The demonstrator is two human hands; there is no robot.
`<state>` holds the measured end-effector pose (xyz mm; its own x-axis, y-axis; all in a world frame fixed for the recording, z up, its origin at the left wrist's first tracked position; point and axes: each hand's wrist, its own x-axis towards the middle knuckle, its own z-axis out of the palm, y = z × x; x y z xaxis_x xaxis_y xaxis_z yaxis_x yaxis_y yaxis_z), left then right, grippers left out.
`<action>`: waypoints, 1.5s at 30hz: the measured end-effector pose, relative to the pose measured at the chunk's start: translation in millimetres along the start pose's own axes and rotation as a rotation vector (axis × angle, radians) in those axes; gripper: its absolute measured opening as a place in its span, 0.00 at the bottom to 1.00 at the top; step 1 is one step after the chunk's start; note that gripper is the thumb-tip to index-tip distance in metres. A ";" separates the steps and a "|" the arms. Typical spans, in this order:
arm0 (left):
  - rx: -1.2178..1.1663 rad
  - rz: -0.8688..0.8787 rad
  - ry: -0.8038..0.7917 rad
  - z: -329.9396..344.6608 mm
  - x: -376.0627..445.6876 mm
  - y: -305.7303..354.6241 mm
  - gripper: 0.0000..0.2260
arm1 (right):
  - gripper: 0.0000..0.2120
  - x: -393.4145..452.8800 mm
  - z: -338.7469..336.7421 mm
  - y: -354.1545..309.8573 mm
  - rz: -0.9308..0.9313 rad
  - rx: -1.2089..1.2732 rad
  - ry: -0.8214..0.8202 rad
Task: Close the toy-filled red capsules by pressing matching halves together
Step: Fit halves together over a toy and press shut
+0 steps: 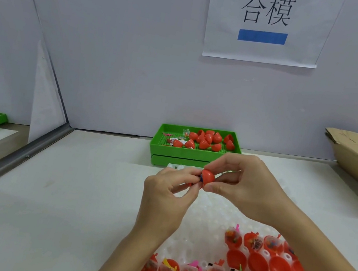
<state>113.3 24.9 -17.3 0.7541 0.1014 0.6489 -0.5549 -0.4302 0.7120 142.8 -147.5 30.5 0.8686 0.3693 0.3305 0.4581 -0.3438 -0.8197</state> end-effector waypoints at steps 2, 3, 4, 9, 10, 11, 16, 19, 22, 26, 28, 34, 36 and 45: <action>0.035 0.040 -0.003 -0.6 0.4 1.8 0.10 | 0.12 0.0 1.2 0.0 -0.013 -0.016 0.006; 0.031 0.044 0.000 -0.5 0.5 3.1 0.11 | 0.12 0.1 1.3 0.3 -0.015 -0.019 0.015; 0.010 0.032 0.006 -0.5 0.7 4.4 0.11 | 0.12 0.4 1.0 0.7 -0.012 -0.015 0.026; -0.112 -0.057 -0.001 -2.8 3.2 9.7 0.15 | 0.14 2.0 -4.2 1.6 0.018 0.060 0.067; -0.134 -0.070 -0.008 -3.2 3.6 10.5 0.17 | 0.14 2.1 -4.9 1.3 0.019 0.079 0.066; -0.156 -0.088 -0.012 -3.3 3.9 11.4 0.18 | 0.14 2.2 -5.3 1.0 0.018 0.088 0.064; -0.296 -0.200 0.017 -3.8 6.3 10.9 0.20 | 0.14 1.5 -4.4 0.5 0.012 0.133 0.056; -0.326 -0.228 0.004 -5.2 9.4 9.4 0.17 | 0.13 1.5 -2.4 0.9 0.011 0.132 0.044; -0.363 -0.237 -0.056 -5.7 10.1 8.5 0.13 | 0.13 1.5 1.3 1.3 0.013 0.129 0.034; -0.399 -0.241 -0.129 -6.9 9.2 9.4 0.13 | 0.13 0.7 1.8 -0.9 0.017 0.113 0.033; -0.416 -0.237 -0.144 -7.0 8.8 10.3 0.13 | 0.13 0.9 1.1 -1.3 0.024 0.108 0.040; -0.407 -0.237 -0.119 -7.9 8.6 10.8 0.14 | 0.15 0.7 3.5 -3.9 0.045 0.058 0.054; -0.404 -0.244 -0.106 -8.3 9.1 10.6 0.16 | 0.15 0.8 3.7 -4.2 0.048 0.049 0.061; -0.257 -0.240 -0.118 -7.3 8.8 11.9 0.13 | 0.14 -0.1 5.1 -5.0 0.034 0.016 0.055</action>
<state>110.8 27.2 -1.1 0.9005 0.0616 0.4304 -0.4160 -0.1660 0.8941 139.4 -141.4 32.1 0.8931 0.3093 0.3268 0.4249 -0.3411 -0.8385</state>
